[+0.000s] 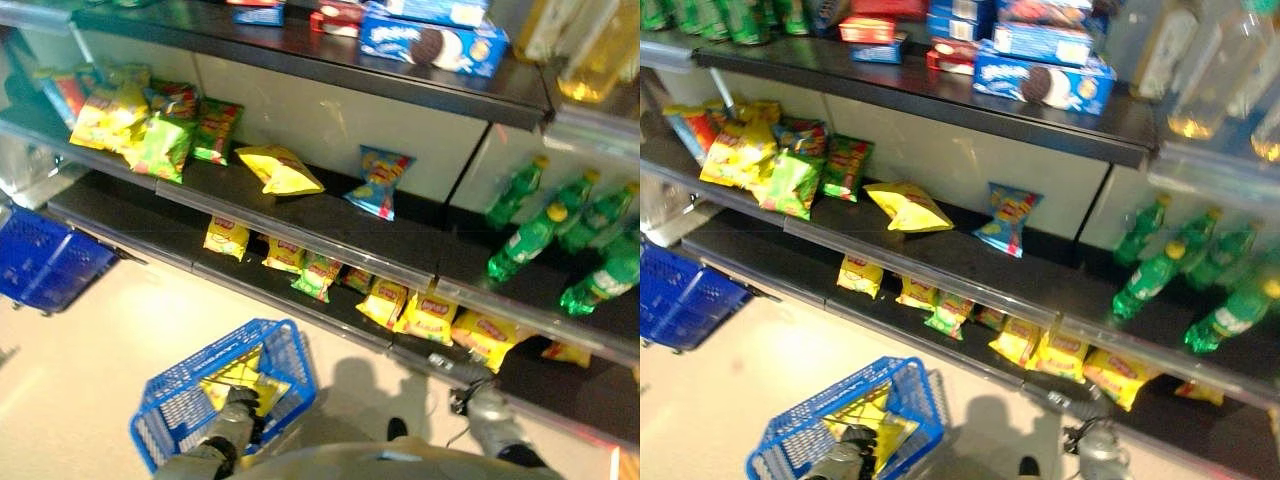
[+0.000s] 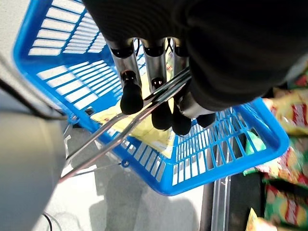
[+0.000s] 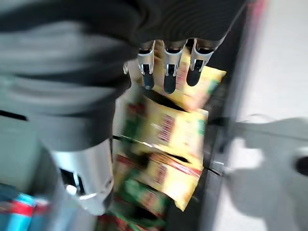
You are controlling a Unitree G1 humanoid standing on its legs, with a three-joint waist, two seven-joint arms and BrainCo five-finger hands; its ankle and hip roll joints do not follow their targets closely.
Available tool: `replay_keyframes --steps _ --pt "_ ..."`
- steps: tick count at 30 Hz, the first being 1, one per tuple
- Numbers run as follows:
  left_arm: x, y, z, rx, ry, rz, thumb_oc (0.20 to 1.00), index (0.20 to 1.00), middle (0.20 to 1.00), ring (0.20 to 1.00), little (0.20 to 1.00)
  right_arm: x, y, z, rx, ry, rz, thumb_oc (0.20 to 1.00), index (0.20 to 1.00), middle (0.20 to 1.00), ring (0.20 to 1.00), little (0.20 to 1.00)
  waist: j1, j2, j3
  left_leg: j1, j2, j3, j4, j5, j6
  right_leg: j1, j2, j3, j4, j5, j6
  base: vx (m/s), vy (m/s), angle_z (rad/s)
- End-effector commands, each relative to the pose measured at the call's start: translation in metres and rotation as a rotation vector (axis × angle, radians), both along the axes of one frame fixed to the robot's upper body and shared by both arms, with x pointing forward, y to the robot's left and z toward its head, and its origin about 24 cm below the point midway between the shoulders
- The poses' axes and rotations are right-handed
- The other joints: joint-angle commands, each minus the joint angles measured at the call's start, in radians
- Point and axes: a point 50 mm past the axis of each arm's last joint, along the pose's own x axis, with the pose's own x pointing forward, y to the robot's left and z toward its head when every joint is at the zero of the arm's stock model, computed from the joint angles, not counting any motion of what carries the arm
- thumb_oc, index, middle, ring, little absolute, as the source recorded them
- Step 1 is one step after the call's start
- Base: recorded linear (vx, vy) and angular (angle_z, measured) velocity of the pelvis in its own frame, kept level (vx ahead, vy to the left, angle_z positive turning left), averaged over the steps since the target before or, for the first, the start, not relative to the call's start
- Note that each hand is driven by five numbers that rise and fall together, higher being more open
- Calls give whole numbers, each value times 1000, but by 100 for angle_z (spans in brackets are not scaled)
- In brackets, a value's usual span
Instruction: Pick up the snacks into the basket
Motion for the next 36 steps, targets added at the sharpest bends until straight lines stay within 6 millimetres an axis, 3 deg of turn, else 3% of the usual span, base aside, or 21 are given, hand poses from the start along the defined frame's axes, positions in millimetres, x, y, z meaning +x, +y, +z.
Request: replay_keyframes --steps 1,2,4,6,8,11,12,13,15,20,22,24,25,26,27,28,29,31,34,36 --pt "0 45 5 193 34 -54 200 200 200 200 200 35 4 54 -61 -302 52 1000 1000 1000 1000 1000 4 -69 56 -43 -84 -4 16 -26 55 -90 -80 12 129 -54 27 -108 -180 10" --pt "0 44 5 192 34 -55 200 200 200 200 200 35 3 54 -63 -302 52 1000 1000 1000 1000 1000 3 -67 56 -45 -83 -6 17 -26 54 -91 -80 11 131 -54 26 -89 -286 -8" --pt "4 37 6 171 1 -30 200 200 200 200 200 36 -10 82 -135 -417 31 1000 1000 1000 1000 1000 -3 -69 74 -90 -69 62 35 26 65 -89 -52 -7 122 -69 -6 -82 -405 -9" --pt "-2 35 4 179 11 -61 200 200 200 200 200 37 -13 93 -165 -458 40 1000 1000 1000 1000 1000 1 -68 71 -78 -92 81 40 1 78 -70 -15 -15 95 -79 -20 -2 -372 7" --pt "-3 30 4 197 7 -120 200 200 200 200 200 37 -13 103 -207 -496 58 1000 1000 1000 1000 1000 15 -59 63 -82 -174 45 50 -33 98 -51 15 -10 68 -71 -27 91 -310 -2" --pt "-9 28 2 185 21 -114 200 200 200 200 200 38 -15 118 -257 -542 65 1000 1000 1000 1000 1000 27 -47 52 -92 -296 51 21 -59 151 -23 58 -14 50 -70 -46 77 -232 -34" --pt "-9 28 2 185 22 -115 200 200 200 200 200 37 -16 118 -258 -541 65 1000 1000 1000 1000 1000 28 -47 53 -88 -297 51 20 -61 152 -19 57 -14 50 -72 -45 101 -132 -30" --pt "-10 24 0 175 30 -115 200 200 200 200 200 37 -15 123 -281 -558 67 1000 1000 1000 1000 1000 28 -31 50 -85 -338 53 -14 -50 166 -7 77 -15 43 -75 -51 100 -80 -35" --pt "-12 22 -1 166 42 -103 200 200 200 200 200 37 -11 128 -284 -587 75 1000 1000 1000 1000 1000 23 -19 48 -77 -368 70 -47 -35 176 10 91 -23 39 -83 -54 82 -58 -16" --pt "-10 18 -1 162 51 -124 200 200 200 200 200 33 -5 137 -271 -644 60 1000 1000 1000 1000 1000 5 -10 45 -70 -356 103 -65 -29 178 -9 93 -40 113 -110 -52 23 27 19" --pt "-3 19 1 173 40 -151 200 200 200 200 200 31 -4 139 -270 -662 47 1000 1000 1000 1000 1000 -14 -19 61 -51 -342 105 -65 -41 197 -70 78 -50 280 -116 -30 -7 54 15" --pt "5 23 5 192 21 -167 200 200 200 200 200 29 -3 140 -241 -687 18 1000 1000 1000 1000 1000 -41 -29 96 -40 -330 98 -65 -42 206 -151 86 9 441 -103 10 -58 -18 19" --pt "7 25 6 195 16 -162 200 200 200 200 200 29 -3 139 -235 -689 2 1000 1000 1000 1000 1000 -47 -32 100 -37 -328 86 -65 -46 200 -168 83 35 418 -104 7 -24 -81 23" --pt "9 27 7 200 10 -149 200 200 200 200 200 30 -1 138 -217 -691 -8 1000 1000 1000 1000 1000 -39 -33 98 -40 -319 87 -65 -52 190 -169 43 25 367 -104 4 11 -67 31" --pt "9 28 7 201 10 -148 200 200 200 200 200 30 -1 137 -216 -692 -9 1000 1000 1000 1000 1000 -40 -34 98 -39 -318 87 -65 -54 190 -165 44 24 361 -103 4 43 -174 19" --pt "12 31 8 206 3 -123 200 200 200 200 200 33 -2 139 -212 -703 -31 1000 1000 1000 1000 1000 -22 -39 89 -44 -299 94 -65 -66 169 -150 -44 -25 241 -54 7 40 -132 10" --pt "12 31 8 206 3 -123 200 200 200 200 200 33 -2 139 -212 -703 -31 1000 1000 1000 1000 1000 -23 -38 90 -44 -298 93 -65 -66 169 -146 -43 -26 238 -53 7 77 -207 -2" --pt "11 35 8 214 6 -119 200 200 200 200 200 39 -5 141 -205 -717 -64 1000 1000 1000 1000 1000 -24 -62 87 -25 -294 86 -65 -89 151 -157 -66 -7 102 28 36 128 -205 35" --pt "-1 40 5 210 41 -98 200 200 200 200 200 46 -10 140 -235 -674 -49 1000 1000 1000 1000 1000 0 -85 60 -17 -288 100 -65 -96 141 -109 -70 -27 65 19 44 67 -153 8" --pt "-5 37 3 196 52 -97 200 200 200 200 200 52 -16 142 -234 -675 -60 1000 1000 1000 1000 1000 7 -81 53 -24 -279 102 -65 -91 135 -104 -61 -37 58 21 36 35 -133 -19"
